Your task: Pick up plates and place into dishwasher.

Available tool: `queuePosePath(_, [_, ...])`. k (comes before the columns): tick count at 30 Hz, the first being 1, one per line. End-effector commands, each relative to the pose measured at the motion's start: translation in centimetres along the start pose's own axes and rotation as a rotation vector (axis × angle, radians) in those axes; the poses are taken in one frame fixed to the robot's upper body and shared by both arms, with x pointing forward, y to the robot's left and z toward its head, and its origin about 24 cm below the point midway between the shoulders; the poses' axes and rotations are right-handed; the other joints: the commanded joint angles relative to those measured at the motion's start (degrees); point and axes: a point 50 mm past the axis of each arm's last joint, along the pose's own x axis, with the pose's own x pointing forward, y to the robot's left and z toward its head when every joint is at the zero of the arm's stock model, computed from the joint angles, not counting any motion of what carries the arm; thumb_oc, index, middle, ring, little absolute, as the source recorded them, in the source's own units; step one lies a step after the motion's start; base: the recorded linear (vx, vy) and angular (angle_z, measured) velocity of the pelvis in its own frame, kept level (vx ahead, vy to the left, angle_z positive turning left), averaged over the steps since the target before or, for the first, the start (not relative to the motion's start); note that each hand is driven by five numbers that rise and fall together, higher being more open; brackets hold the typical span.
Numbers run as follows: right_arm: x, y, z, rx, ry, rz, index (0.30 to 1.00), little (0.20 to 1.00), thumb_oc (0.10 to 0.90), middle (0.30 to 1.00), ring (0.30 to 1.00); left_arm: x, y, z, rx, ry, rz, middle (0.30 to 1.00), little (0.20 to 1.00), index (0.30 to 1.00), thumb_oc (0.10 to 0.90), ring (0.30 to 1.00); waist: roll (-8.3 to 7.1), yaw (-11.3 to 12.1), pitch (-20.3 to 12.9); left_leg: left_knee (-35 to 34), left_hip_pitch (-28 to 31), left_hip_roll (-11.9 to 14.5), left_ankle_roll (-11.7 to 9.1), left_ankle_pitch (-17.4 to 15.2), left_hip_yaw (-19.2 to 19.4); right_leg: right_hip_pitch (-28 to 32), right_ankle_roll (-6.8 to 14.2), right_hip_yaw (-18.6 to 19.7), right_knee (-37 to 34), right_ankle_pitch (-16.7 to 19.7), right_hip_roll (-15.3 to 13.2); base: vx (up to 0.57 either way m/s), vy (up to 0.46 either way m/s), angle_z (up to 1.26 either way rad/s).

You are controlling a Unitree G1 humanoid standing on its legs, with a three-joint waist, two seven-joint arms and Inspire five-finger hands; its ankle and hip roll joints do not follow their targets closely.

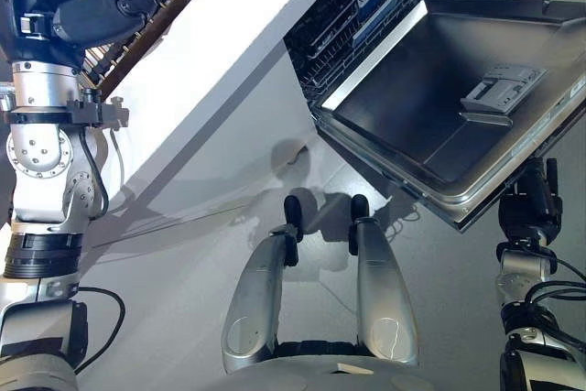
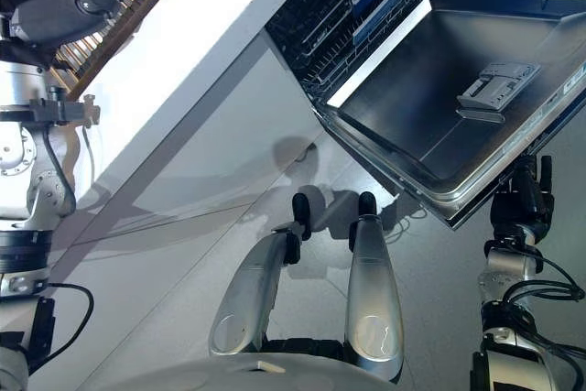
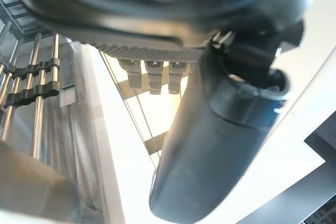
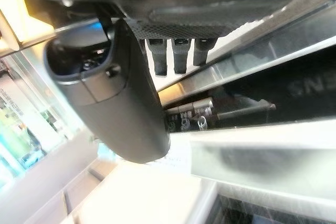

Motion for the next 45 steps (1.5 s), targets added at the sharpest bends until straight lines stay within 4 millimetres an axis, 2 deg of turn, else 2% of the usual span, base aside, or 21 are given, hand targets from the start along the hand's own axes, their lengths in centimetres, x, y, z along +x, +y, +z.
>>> queuePosePath(1, [-0.4,10.7,-4.5,0.168,0.218,0.719,0.900,0.900,0.800,0.900,0.900,-0.6,0.3,0.6,-0.025,-0.104,0.071,0.900,0.900,0.900,0.800,0.900,-2.54,0.5,-0.4,6.0,1.5,-3.8,3.7,-8.4,1.7,2.8,-1.7,-3.1,-1.5,0.7,2.8,0.00,-0.019,-0.07])
queuePosePath(3, [-1.9,13.5,-5.4,0.242,0.282,0.915,0.900,0.900,0.800,0.900,0.900,-0.9,0.6,0.7,-0.003,-0.109,0.073,0.900,0.900,0.900,0.800,0.900,-3.01,0.5,-0.4,6.0,1.9,-3.5,3.6,-8.8,1.9,3.5,-1.3,-3.0,-2.1,0.7,2.9,0.01,-0.013,-0.13])
queuePosePath(6, [-3.3,17.3,-5.9,0.274,0.315,1.100,0.900,0.900,0.800,0.900,0.900,-1.1,1.0,0.7,0.023,-0.113,0.078,0.900,0.900,0.900,0.800,0.900,-3.19,0.6,-0.4,5.6,2.1,-3.4,3.4,-8.6,2.1,3.8,-0.9,-2.9,-3.0,1.3,2.8,0.01,0.013,-0.20])
queuePosePath(7, [-3.9,19.5,-5.9,0.261,0.328,1.180,0.900,0.900,0.800,0.900,0.900,-0.9,1.2,0.7,0.029,-0.115,0.087,0.900,0.900,0.900,0.800,0.900,-3.10,0.7,-0.4,5.2,2.5,-3.4,3.2,-8.3,2.2,4.3,-0.9,-2.7,-3.7,1.5,2.8,-0.01,0.040,-0.15])
queuePosePath(8, [-4.0,20.1,-5.9,0.261,0.329,1.208,0.900,0.900,0.800,0.900,0.900,-0.8,1.3,0.8,0.030,-0.119,0.091,0.900,0.900,0.900,0.800,0.900,-3.08,0.7,-0.4,4.9,2.3,-3.4,3.3,-7.8,2.3,4.2,-0.9,-2.7,-4.1,2.0,2.8,-0.01,0.059,-0.11])
queuePosePath(9, [-4.8,21.7,-5.9,0.266,0.334,1.267,0.900,0.900,0.800,0.900,0.900,-0.8,1.4,0.8,0.027,-0.121,0.100,0.900,0.900,0.900,0.800,0.900,-2.89,0.8,-0.4,4.7,2.6,-3.4,3.2,-7.7,2.4,4.5,-1.0,-2.6,-4.6,2.2,2.7,0.01,0.047,-0.09])
queuePosePath(11, [-5.7,23.2,-5.8,0.275,0.338,1.348,0.900,0.900,0.800,0.900,0.900,-0.8,1.5,0.8,0.016,-0.120,0.105,0.900,0.900,0.900,0.800,0.900,-2.64,0.9,-0.4,4.5,3.2,-3.5,3.1,-8.0,2.3,5.2,-1.0,-2.5,-4.9,1.9,2.5,0.02,0.054,-0.15])
queuePosePath(12, [-6.5,24.6,-5.6,0.279,0.331,1.416,0.900,0.900,0.800,0.900,0.900,-0.8,1.6,0.8,0.015,-0.123,0.107,0.900,0.900,0.900,0.800,0.900,-2.44,1.0,-0.4,4.3,3.1,-3.6,3.0,-7.3,2.4,5.2,-1.0,-2.4,-5.4,2.5,2.3,0.00,0.055,-0.21])
queuePosePath(15, [-7.8,26.5,-5.5,0.266,0.317,1.496,0.900,0.900,0.800,0.900,0.900,-0.8,1.4,0.6,0.018,-0.117,0.101,0.900,0.900,0.900,0.800,0.900,-2.22,1.0,-0.4,3.9,3.8,-3.7,2.9,-7.1,2.5,6.0,-1.1,-2.2,-6.0,2.8,2.1,0.02,0.042,-0.16])
queuePosePath(19, [-8.5,27.8,-5.4,0.246,0.319,1.530,0.900,0.900,0.800,0.900,0.900,-0.7,1.4,0.4,0.011,-0.106,0.102,0.900,0.900,0.900,0.800,0.900,-1.86,0.9,-0.4,3.3,4.9,-3.8,3.0,-6.8,2.4,6.9,-1.1,-1.8,-6.7,3.0,1.9,0.03,0.046,-0.03])
queuePosePath(23, [-8.6,28.3,-5.5,0.222,0.319,1.522,0.900,0.900,0.800,0.900,0.900,-0.6,1.4,0.4,0.008,-0.104,0.102,0.900,0.900,0.900,0.800,0.900,-1.68,1.0,-0.4,2.9,5.3,-3.9,3.0,-6.6,2.6,7.4,-1.1,-1.7,-7.3,3.2,1.8,0.01,0.031,0.04])
queuePosePath(28, [-7.9,27.8,-5.7,0.219,0.305,1.442,0.900,0.900,0.800,0.900,0.900,-0.5,1.5,0.5,0.012,-0.104,0.100,0.900,0.900,0.900,0.800,0.900,-1.84,1.2,-0.4,2.5,6.1,-3.8,3.2,-6.5,2.6,8.2,-1.0,-1.7,-7.7,3.4,1.8,0.00,0.008,0.16])
queuePosePath(34, [-6.3,26.2,-5.7,0.240,0.269,1.286,0.900,0.900,0.800,0.900,0.900,-0.6,1.6,0.5,0.015,-0.098,0.096,0.900,0.900,0.900,0.800,0.900,-2.38,1.2,-0.4,1.2,7.7,-3.6,3.3,-6.2,2.4,10.0,-0.8,-1.9,-9.1,3.8,2.0,-0.01,-0.005,0.19])
queuePosePath(40, [-5.5,24.9,-5.1,0.271,0.187,1.205,0.900,0.900,0.800,0.900,0.900,-0.8,1.7,0.4,0.016,-0.090,0.089,0.900,0.900,0.900,0.800,0.900,-2.80,1.1,-0.4,-0.7,9.5,-3.3,3.3,-5.6,2.3,11.7,-0.7,-2.0,-11.0,4.3,2.3,-0.02,-0.010,0.01])
queuePosePath(43, [-5.0,24.1,-4.1,0.274,0.059,1.115,0.900,0.900,0.800,0.900,0.900,-1.2,1.7,0.2,0.023,-0.071,0.079,0.900,0.900,0.900,0.800,0.900,-3.15,0.9,-0.4,-2.6,11.4,-3.1,3.2,-5.0,2.2,13.6,-0.4,-2.1,-12.8,4.8,2.7,-0.04,-0.006,0.00])
queuePosePath(45, [-4.3,22.9,-2.0,0.100,-0.185,0.937,0.900,0.900,0.800,0.900,0.900,-1.8,1.7,-0.2,0.016,-0.051,0.085,0.900,0.900,0.900,0.800,0.900,-3.56,0.3,-0.4,-4.9,14.3,-3.0,3.0,-4.4,2.3,16.4,-0.2,-2.1,-15.3,5.4,3.1,-0.04,0.016,-0.03])
